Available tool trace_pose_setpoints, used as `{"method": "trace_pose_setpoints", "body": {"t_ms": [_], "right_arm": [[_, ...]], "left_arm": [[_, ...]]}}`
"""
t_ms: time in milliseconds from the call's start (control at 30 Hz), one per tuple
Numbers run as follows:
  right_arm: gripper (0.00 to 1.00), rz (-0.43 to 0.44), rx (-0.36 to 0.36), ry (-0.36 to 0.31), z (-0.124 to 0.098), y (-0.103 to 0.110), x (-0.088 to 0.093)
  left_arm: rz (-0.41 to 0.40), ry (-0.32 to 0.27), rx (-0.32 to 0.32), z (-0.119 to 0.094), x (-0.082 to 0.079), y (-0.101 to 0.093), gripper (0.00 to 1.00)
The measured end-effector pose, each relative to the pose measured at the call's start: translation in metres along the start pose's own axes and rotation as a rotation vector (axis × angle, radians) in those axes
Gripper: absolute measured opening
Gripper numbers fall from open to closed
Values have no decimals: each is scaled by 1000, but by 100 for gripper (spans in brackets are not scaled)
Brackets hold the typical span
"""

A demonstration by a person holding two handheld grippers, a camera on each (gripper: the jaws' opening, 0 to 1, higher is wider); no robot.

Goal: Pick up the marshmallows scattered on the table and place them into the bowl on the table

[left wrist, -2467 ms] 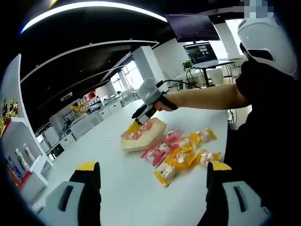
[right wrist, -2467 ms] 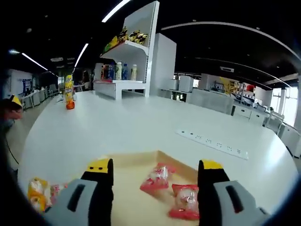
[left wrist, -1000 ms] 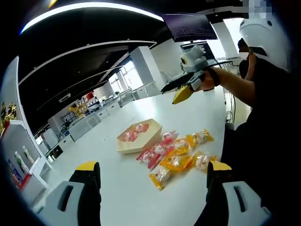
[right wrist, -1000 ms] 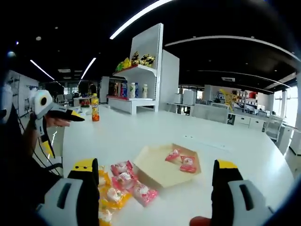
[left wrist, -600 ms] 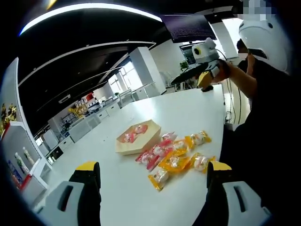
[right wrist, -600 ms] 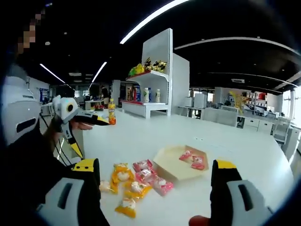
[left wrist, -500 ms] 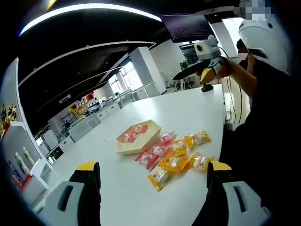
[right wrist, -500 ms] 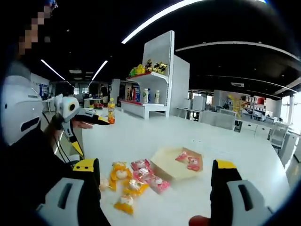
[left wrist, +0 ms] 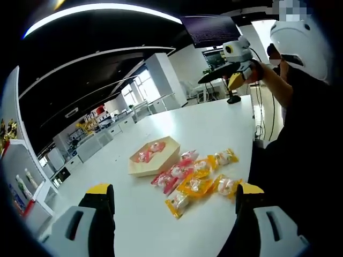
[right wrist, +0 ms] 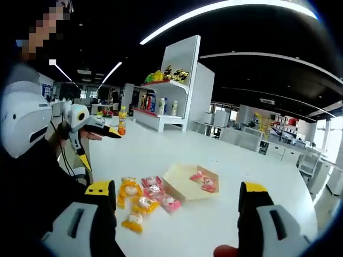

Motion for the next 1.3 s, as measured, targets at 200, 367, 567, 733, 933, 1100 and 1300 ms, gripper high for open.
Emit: {"method": "trace_pose_setpoints", "body": {"t_ms": [200, 367, 567, 733, 933, 1100, 1300], "right_arm": [[91, 22, -43, -1, 4, 6, 3], [89, 3, -42, 23, 7, 7, 6], [88, -6, -51, 29, 9, 8, 6], [87, 56, -92, -15, 11, 11, 1], [85, 55, -102, -29, 11, 11, -2], [85, 58, -108, -5, 11, 11, 5], [85, 57, -113, 28, 13, 9, 14]], "left_arm": [[0, 10, 1, 0, 2, -1, 93], [1, 4, -2, -1, 0, -1, 93], [3, 3, -5, -2, 0, -1, 93], [2, 7, -13, -4, 0, 0, 95], [1, 19, -28, -7, 0, 4, 95], [3, 16, -32, -7, -3, 5, 95], [10, 19, -29, -5, -4, 3, 95]]}}
Point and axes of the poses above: the point that each gripper's makers call its tool centre point, and the gripper's own axes: z roughly forward along the fingers, y roughly to its left, x roughly out of its underside, the point moved 10 cm from there along -z, roughly backward along the fingers, and after that the axes turned 11 degrees about -y, right-handed, at the moved point
